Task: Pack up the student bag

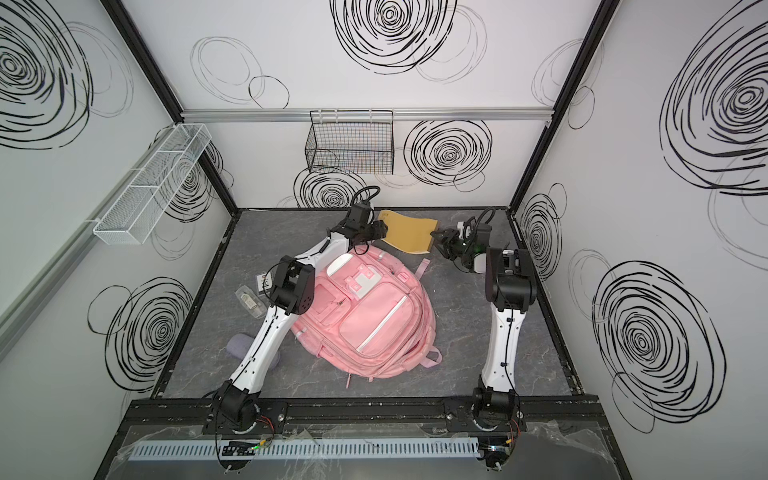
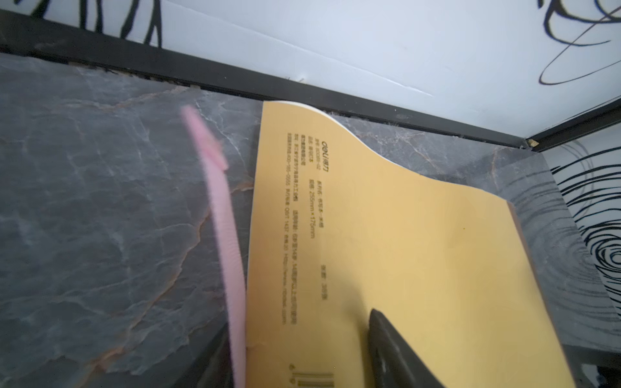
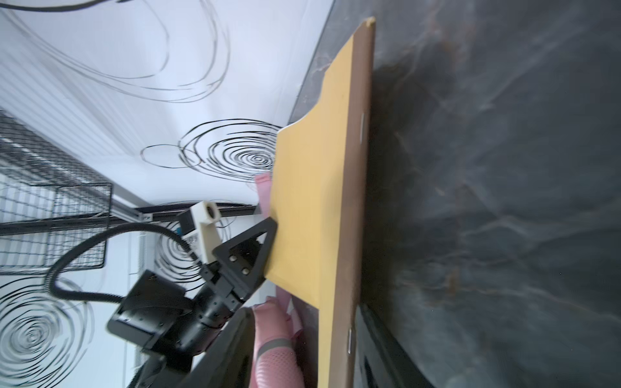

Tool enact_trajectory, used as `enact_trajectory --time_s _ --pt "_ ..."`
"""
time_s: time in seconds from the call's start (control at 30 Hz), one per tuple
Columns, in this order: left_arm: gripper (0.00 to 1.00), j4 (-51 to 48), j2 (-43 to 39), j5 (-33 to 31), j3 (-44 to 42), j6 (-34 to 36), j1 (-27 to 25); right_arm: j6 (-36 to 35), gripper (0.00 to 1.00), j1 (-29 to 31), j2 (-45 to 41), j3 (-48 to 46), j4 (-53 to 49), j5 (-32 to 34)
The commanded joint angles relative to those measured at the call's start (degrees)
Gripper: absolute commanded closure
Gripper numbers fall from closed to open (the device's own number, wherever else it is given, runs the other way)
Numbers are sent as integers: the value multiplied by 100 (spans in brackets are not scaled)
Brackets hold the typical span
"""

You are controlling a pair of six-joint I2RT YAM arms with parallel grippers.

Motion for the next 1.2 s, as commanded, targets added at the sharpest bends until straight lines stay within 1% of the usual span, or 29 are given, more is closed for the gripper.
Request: enact_trajectory --time_s 0.0,0.17,0.33,0.53,0.67,0.7,0.73,0.77,0.83,0.87,0.93,0.97,1.03,1.07,1.17 --pt "40 -407 224 478 -307 -160 -206 793 51 180 45 -17 1229 -599" --pt "40 -362 210 482 -335 -174 -197 718 50 177 210 120 1031 -622" --pt "40 -316 206 513 -376 -199 -195 -391 47 134 360 528 -637 -283" --pt "40 -299 185 520 -405 -209 -189 -994 47 -20 380 609 -1488 107" --pt "40 -282 166 535 -420 -192 -193 -1216 48 -70 489 776 -1700 170" --pt "40 -272 164 564 -429 -184 -197 -1272 49 -70 555 881 -1750 153" --pt "40 -282 145 577 -429 -174 -196 -1317 53 -70 630 1007 -1808 114" --pt "40 -274 103 586 -444 -174 -193 -1344 58 -71 692 1112 -1872 72" --pt "40 -176 -68 588 -559 -152 -206 -1359 76 -86 721 1236 -1965 -22" --pt "40 -136 -169 588 -599 -135 -207 -1352 79 -95 668 1230 -1979 -24" --pt "39 -81 -437 576 -678 -73 -214 -1448 88 -125 437 1140 -2121 95" --pt "38 -66 -565 549 -703 -36 -231 -1508 90 -156 312 1089 -2228 180" --pt "37 -44 -942 505 -830 48 -257 -1570 98 -228 -98 811 -2292 332" --pt "36 -6 -1109 482 -912 91 -275 -1562 100 -270 -289 669 -2270 392" --pt "35 176 -1690 351 -1259 210 -352 -1632 100 -414 -975 260 -2373 615"
